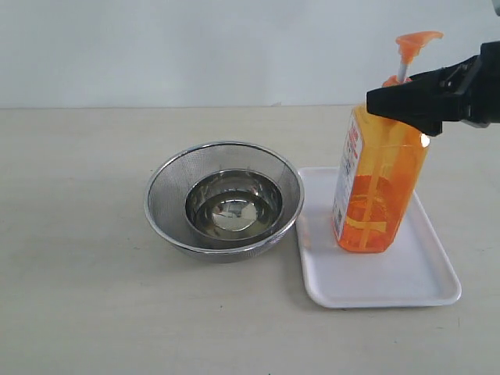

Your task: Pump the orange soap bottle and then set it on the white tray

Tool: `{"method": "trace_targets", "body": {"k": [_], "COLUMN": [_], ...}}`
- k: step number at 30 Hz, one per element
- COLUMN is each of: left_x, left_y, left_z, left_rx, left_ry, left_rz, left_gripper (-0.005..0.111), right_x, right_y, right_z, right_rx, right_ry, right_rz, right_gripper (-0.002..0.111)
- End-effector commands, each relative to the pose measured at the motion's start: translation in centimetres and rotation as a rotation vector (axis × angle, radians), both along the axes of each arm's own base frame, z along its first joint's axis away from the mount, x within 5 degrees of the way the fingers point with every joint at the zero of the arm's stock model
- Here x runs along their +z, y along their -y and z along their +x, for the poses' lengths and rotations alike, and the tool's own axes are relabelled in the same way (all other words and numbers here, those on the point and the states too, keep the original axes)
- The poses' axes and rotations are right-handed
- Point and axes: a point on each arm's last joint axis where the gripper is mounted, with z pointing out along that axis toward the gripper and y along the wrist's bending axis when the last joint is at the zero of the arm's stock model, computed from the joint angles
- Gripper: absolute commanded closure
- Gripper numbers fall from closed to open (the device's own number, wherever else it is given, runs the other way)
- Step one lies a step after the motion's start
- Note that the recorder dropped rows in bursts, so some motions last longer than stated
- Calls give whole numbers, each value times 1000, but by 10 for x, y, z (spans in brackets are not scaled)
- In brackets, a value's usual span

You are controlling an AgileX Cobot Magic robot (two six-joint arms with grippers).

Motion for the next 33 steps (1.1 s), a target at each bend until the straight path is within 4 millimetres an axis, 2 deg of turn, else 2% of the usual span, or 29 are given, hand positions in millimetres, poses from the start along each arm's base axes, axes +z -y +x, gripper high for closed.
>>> {"method": "trace_targets", "body": {"k": [1, 9, 15, 24, 33], "left_x": [-1, -1, -1, -1, -1], "left_y": [0, 0, 0, 0, 0], "left_z": [0, 0, 0, 0, 0], "left_rx": [1, 1, 1, 1, 1], "left_ry": [1, 1, 1, 1, 1], "left_rz": [-10, -10, -10, -10, -10], "left_gripper": [100, 100, 100, 100, 100], "right_x": [0, 6, 4, 5, 3], "right_y": [4, 7, 6, 1, -3], "right_z": [-8, -22, -38, -71, -99], "right_rx": [-83, -167, -206, -200, -222], "right_ry": [-9, 4, -3, 49, 79], "right_rz": [5, 4, 65, 116, 240], "right_gripper": [21, 21, 21, 21, 21]}}
